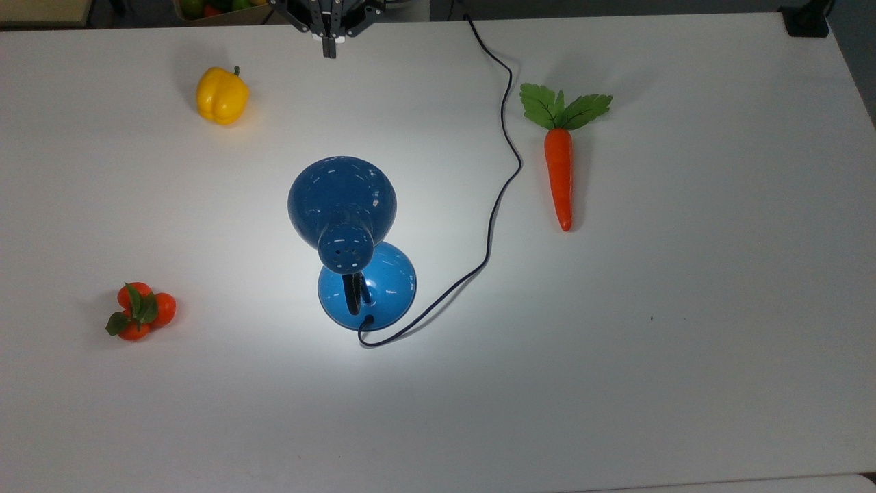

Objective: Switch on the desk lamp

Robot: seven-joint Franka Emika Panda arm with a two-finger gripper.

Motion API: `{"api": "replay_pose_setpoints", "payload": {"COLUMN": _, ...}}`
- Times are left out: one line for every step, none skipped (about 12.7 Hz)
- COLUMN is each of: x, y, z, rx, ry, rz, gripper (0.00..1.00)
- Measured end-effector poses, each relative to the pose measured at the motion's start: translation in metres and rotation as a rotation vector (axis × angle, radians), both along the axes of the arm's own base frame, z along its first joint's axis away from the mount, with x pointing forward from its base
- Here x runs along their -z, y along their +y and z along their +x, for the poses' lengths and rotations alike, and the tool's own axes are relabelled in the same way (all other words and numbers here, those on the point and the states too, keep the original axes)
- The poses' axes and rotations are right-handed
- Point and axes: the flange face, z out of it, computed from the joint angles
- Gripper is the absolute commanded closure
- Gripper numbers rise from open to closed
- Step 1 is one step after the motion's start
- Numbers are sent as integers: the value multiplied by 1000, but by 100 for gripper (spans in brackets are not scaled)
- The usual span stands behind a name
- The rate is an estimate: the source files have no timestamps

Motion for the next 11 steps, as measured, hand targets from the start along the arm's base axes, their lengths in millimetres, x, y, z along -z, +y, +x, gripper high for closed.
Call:
{"api": "replay_pose_setpoints", "payload": {"x": -13, "y": -5, "z": -3, "rx": 11, "ry": -8, "rz": 6, "gripper": 97}}
{"api": "replay_pose_setpoints", "payload": {"x": -19, "y": -9, "z": -4, "rx": 19, "ry": -9, "rz": 10, "gripper": 81}}
{"api": "replay_pose_setpoints", "payload": {"x": -22, "y": -12, "z": -4, "rx": 24, "ry": -7, "rz": 10, "gripper": 61}}
{"api": "replay_pose_setpoints", "payload": {"x": -24, "y": -15, "z": -4, "rx": 30, "ry": -6, "rz": 10, "gripper": 30}}
{"api": "replay_pose_setpoints", "payload": {"x": -25, "y": -18, "z": -4, "rx": 35, "ry": -8, "rz": 10, "gripper": 14}}
{"api": "replay_pose_setpoints", "payload": {"x": -26, "y": -20, "z": -4, "rx": 38, "ry": -11, "rz": 10, "gripper": 0}}
{"api": "replay_pose_setpoints", "payload": {"x": -29, "y": -21, "z": -4, "rx": 40, "ry": -13, "rz": 10, "gripper": 0}}
{"api": "replay_pose_setpoints", "payload": {"x": -30, "y": -21, "z": -5, "rx": 41, "ry": -13, "rz": 10, "gripper": 0}}
{"api": "replay_pose_setpoints", "payload": {"x": -31, "y": -21, "z": -6, "rx": 41, "ry": -12, "rz": 10, "gripper": 0}}
{"api": "replay_pose_setpoints", "payload": {"x": -32, "y": -22, "z": -6, "rx": 41, "ry": -12, "rz": 10, "gripper": 0}}
{"api": "replay_pose_setpoints", "payload": {"x": -33, "y": -22, "z": -7, "rx": 42, "ry": -13, "rz": 10, "gripper": 0}}
